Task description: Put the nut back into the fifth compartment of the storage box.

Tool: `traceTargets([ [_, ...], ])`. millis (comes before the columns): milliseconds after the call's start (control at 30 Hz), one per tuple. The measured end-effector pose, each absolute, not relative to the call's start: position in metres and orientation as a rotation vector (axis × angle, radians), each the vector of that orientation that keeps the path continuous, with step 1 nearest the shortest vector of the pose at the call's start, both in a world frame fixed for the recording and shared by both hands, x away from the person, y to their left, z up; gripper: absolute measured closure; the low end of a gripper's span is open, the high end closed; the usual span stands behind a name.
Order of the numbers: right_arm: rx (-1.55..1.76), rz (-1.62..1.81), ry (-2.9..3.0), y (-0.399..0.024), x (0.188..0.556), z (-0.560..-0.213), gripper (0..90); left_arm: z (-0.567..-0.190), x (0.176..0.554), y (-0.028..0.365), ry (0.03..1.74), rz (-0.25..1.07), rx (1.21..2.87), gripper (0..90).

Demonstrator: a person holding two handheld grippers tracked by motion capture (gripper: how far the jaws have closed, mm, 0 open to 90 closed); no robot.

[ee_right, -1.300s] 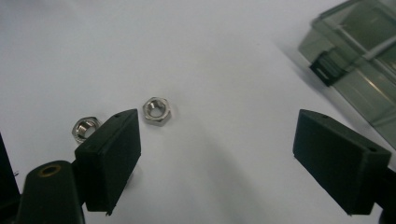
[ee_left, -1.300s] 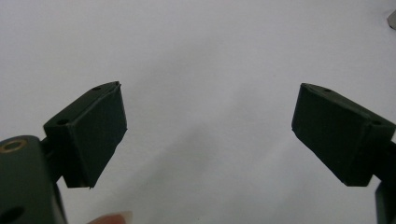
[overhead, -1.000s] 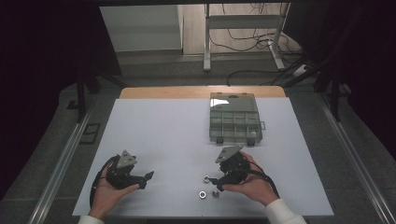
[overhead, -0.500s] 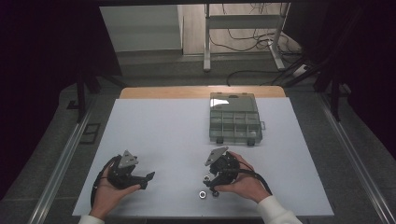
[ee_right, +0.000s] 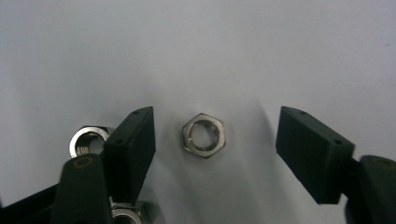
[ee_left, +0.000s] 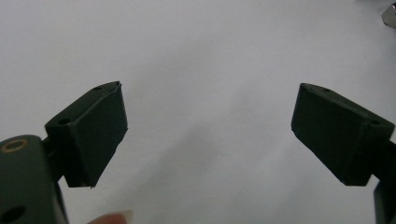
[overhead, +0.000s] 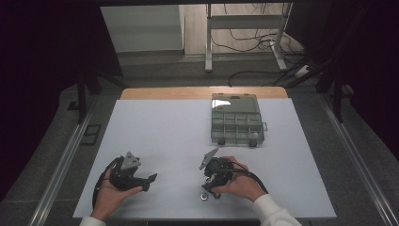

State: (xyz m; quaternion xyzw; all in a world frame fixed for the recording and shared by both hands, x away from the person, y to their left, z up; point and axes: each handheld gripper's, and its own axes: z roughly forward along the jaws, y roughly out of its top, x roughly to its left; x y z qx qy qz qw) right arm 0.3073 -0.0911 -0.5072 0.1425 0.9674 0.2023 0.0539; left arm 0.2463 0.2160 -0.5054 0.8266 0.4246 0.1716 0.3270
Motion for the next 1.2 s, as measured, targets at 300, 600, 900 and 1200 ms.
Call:
traceTargets([
  [300,0.43,0.578,2.988,-0.087,0.308,-0.506,61.2,-0.506,0.247,0.216,1.112,0.449,2.168,10.5],
  [600,0.426,0.561,2.988,-0.087,0.306,-0.505,70.4,-0.505,0.247,0.216,1.11,0.452,2.168,10.4],
  [900,0.441,0.605,2.949,-0.094,0.307,-0.496,70.6,-0.505,0.248,0.215,1.106,0.453,2.171,10.5],
  [1200,0.502,0.664,2.94,-0.104,0.311,-0.484,70.5,-0.505,0.248,0.216,1.114,0.451,2.161,10.5],
])
